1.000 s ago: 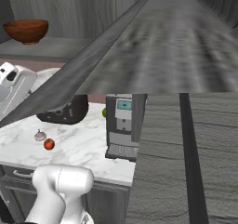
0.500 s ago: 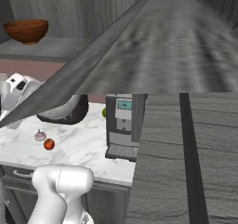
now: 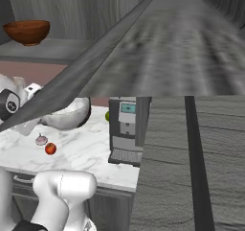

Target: Pick both bowls and place them on the counter. Then place the garlic in one bowl and place the apple in the other bowl.

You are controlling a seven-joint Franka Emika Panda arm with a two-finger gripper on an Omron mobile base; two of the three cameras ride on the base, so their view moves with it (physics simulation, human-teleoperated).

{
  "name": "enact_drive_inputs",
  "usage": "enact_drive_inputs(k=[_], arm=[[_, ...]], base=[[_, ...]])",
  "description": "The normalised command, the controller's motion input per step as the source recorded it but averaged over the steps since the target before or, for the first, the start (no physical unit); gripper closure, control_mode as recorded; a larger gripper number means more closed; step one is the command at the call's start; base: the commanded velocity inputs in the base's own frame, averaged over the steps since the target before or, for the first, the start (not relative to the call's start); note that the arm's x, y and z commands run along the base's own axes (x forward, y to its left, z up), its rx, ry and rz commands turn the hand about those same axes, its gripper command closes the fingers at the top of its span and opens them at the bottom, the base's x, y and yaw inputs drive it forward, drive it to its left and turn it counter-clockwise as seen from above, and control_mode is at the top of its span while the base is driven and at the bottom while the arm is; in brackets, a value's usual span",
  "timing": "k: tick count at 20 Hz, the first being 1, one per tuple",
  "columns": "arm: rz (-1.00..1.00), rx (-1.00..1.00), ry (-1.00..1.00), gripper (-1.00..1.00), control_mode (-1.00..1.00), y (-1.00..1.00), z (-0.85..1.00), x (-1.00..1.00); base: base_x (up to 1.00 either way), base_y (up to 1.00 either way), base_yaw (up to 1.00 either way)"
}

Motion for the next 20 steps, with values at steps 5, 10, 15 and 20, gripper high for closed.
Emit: enact_drive_inputs(k=[5,10,15,20], arm=[[0.0,-0.02,0.12,1.0,-1.0,0.04,-0.43,0.19],[-0.01,0.0,0.03,1.0,-1.0,0.11,-0.53,0.37],[0.0,0.0,0.0,1.0,-1.0,0.03,-0.53,0.4],[0.0,0.0,-0.02,1.0,-1.0,0.0,-0.47,0.26]], base=[[0.0,0.0,0.0],[0.0,0.0,0.0],[0.0,0.0,0.0],[0.0,0.0,0.0]])
